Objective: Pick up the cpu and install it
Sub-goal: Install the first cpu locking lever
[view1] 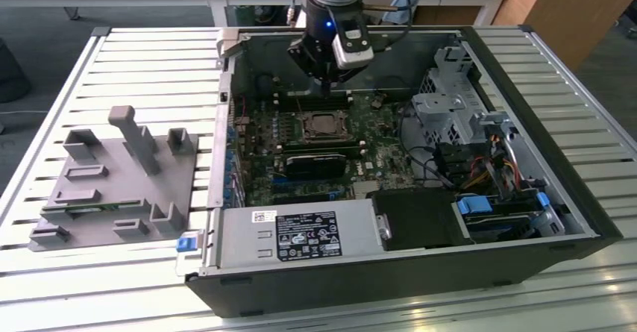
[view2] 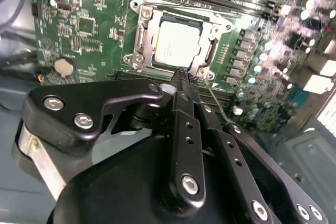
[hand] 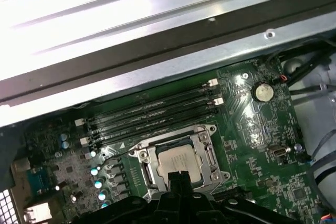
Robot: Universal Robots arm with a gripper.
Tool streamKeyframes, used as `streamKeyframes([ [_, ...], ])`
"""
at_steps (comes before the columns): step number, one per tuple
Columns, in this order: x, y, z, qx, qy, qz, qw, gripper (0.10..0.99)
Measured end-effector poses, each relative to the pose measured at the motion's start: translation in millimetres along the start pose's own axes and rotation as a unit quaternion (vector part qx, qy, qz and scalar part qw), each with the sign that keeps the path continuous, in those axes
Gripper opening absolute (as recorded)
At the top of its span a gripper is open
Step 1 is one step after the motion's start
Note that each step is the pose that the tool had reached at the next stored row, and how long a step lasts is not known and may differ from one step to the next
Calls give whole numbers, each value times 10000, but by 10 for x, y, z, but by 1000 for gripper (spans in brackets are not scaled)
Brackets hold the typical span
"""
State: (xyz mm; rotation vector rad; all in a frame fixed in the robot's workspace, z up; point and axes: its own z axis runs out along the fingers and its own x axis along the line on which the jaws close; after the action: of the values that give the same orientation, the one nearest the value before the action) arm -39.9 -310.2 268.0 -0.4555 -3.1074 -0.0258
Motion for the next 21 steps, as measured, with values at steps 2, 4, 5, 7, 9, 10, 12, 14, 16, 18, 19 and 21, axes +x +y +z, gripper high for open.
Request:
streamKeyframes([
  [2, 0, 0, 1, 0, 2, -117, 9999, 106],
  [4, 0, 0, 3, 1, 3, -207, 9998, 106],
  [5, 0, 0, 4, 1, 4, -251, 9997, 106],
  [7, 0, 0, 4, 2, 6, -352, 9994, 106],
  [9, 0, 0, 6, 2, 8, -474, 9989, 106],
  [10, 0, 0, 6, 2, 9, -542, 9985, 106],
  [12, 0, 0, 6, 3, 11, -682, 9977, 106],
  [14, 0, 0, 7, 3, 13, -815, 9967, 106],
  [16, 0, 0, 7, 3, 16, -949, 9955, 106],
  [18, 0, 0, 8, 4, 17, -1067, 9943, 106],
  [19, 0, 0, 8, 4, 18, -1125, 9937, 106],
  [21, 0, 0, 8, 4, 20, -1216, 9926, 106],
])
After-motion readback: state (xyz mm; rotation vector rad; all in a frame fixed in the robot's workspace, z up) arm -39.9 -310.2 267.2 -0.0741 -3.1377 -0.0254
